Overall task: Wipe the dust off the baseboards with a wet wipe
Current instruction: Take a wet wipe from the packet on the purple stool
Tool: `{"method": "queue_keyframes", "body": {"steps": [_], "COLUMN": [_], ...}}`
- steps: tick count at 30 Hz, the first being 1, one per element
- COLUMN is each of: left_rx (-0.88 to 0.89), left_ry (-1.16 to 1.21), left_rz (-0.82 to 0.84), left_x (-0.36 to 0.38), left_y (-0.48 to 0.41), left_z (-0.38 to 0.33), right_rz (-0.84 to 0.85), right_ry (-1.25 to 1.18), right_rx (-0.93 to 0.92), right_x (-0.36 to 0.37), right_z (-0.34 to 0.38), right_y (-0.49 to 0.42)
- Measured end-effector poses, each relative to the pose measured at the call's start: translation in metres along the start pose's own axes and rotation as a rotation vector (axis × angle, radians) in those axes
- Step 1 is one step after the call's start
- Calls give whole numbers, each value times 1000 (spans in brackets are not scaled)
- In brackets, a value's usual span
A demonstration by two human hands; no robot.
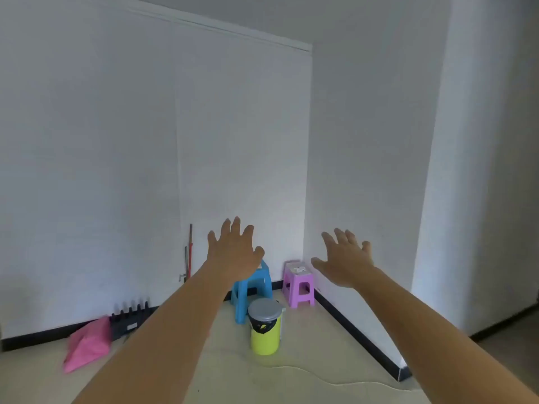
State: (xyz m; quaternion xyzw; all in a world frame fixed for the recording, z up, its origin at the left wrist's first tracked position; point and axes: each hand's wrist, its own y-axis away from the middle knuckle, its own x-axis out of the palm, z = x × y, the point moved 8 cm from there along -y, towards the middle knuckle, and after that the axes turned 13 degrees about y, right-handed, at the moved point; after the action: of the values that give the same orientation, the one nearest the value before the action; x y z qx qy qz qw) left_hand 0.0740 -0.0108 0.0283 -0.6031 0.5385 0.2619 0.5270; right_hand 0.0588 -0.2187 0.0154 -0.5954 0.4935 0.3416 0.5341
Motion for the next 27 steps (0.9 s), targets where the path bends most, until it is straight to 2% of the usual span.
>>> {"method": "queue_keyframes", "body": {"steps": [7, 14, 20, 27], "left_rx": [2, 20, 21, 6], "left_ry": [-6, 11, 41, 38], "left_rz": [13, -11, -54, 45], "left_x": [27, 89, 165, 269], "left_y": [-57, -159, -279, -410], "left_z": [19, 14, -6, -10], "right_rz": [-20, -26, -67, 13], "right_ry": [34, 73, 70, 26], "right_rx": [5, -21, -54, -52], "right_x": [18, 61, 121, 224], "right_z": [5, -11, -34, -54], "right_y": [-58, -161, -282, -411]}}
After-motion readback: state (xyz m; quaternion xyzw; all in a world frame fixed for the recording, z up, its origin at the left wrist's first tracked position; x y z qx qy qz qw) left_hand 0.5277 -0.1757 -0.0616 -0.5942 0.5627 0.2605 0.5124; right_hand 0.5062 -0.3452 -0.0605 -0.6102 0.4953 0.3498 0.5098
